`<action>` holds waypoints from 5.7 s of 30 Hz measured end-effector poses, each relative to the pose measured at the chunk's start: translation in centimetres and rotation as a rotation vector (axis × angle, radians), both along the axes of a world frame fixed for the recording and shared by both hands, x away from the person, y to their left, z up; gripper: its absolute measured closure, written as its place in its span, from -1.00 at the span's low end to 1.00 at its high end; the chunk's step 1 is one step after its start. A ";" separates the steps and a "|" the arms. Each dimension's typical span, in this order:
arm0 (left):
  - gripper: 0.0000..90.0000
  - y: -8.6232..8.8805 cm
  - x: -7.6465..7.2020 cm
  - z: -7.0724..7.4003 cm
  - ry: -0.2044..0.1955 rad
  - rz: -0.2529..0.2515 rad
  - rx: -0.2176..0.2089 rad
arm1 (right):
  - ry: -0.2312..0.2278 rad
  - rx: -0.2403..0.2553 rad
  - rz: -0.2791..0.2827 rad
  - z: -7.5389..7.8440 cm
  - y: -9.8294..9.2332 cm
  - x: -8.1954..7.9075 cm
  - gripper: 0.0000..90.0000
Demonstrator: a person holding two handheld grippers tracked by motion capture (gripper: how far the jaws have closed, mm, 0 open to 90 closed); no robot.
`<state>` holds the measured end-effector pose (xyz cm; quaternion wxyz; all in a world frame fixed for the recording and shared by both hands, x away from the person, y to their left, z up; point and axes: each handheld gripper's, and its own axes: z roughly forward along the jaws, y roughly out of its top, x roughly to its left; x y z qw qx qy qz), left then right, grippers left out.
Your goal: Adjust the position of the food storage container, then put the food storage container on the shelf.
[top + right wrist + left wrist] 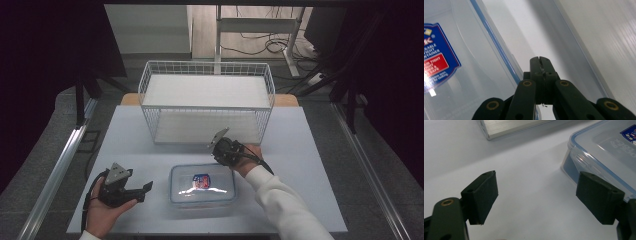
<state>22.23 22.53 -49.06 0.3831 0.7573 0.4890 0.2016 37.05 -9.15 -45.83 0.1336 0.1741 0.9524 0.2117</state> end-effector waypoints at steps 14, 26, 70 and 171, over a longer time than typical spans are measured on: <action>-0.61 -0.2 0.0 0.0 0.002 -0.012 -0.002 | -0.057 0.156 -0.074 2.4 -3.0 -1.9 0.98; -0.62 -0.7 -0.2 0.4 0.024 -0.011 -0.040 | -0.023 0.500 -0.182 1.8 -9.5 -8.6 0.97; -0.52 -0.6 0.4 0.4 0.193 -0.103 -0.346 | 0.139 0.647 -0.281 -0.5 -10.3 -9.7 -0.55; 0.09 -3.7 3.3 -1.3 0.384 -0.192 -0.576 | 0.577 0.806 -0.513 -3.2 -11.3 -7.1 0.16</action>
